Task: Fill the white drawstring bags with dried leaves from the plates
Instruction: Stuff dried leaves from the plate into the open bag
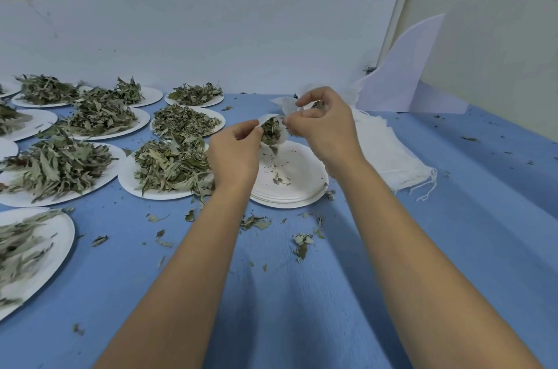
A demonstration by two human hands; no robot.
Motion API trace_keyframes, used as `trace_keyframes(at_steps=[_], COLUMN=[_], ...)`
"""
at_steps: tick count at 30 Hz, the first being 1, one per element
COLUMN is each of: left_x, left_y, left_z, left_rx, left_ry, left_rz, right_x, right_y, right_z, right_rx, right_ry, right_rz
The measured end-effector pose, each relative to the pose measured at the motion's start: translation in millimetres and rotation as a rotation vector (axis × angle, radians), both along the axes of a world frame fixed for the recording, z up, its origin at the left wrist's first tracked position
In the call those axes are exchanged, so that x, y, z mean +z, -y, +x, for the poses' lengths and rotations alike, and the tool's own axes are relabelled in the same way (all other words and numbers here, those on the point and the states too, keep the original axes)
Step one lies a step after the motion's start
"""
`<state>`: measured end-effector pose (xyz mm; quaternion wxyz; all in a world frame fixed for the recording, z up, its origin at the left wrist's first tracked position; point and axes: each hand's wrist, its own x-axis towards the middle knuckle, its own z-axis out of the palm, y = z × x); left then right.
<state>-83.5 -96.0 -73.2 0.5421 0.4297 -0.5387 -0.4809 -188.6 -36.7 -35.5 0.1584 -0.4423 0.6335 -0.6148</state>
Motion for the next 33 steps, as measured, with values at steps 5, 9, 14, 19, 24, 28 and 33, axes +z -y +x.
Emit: trace_keyframes(at_steps=[5, 9, 14, 19, 24, 28, 33], left_x=[7.5, 10.6, 10.1, 9.6, 9.9, 9.2, 8.2], left_y=[-13.4, -20.3, -18.0, -11.0, -3.2, 0.8, -0.5], left_z=[-2.9, -7.2, -7.0, -0.7, 6.4, 9.0, 7.3], left_rx=[-0.041, -0.08, -0.061, 0.01, 0.158, 0.191, 0.165], left_ry=[0.062, 0.082, 0.064, 0.045, 0.076, 0.013, -0.08], left_rz=[-0.144, -0.177, -0.153, -0.09, -0.067, -0.028, 0.0], right_x=[-5.2, -12.1, -8.8, 1.1, 7.3, 2.5, -8.4], right_y=[3.6, 7.6, 8.2, 3.1, -1.9, -3.2, 0.5], right_z=[8.3, 5.4, 3.4, 1.5, -2.1, -11.1, -5.0], right_rx=[-0.107, -0.171, -0.035, 0.008, 0.092, 0.161, 0.226], right_ry=[-0.282, -0.529, -0.589, -0.476, -0.275, -0.262, -0.433], right_rz=[0.036, 0.1, 0.169, 0.087, 0.093, 0.476, 0.769])
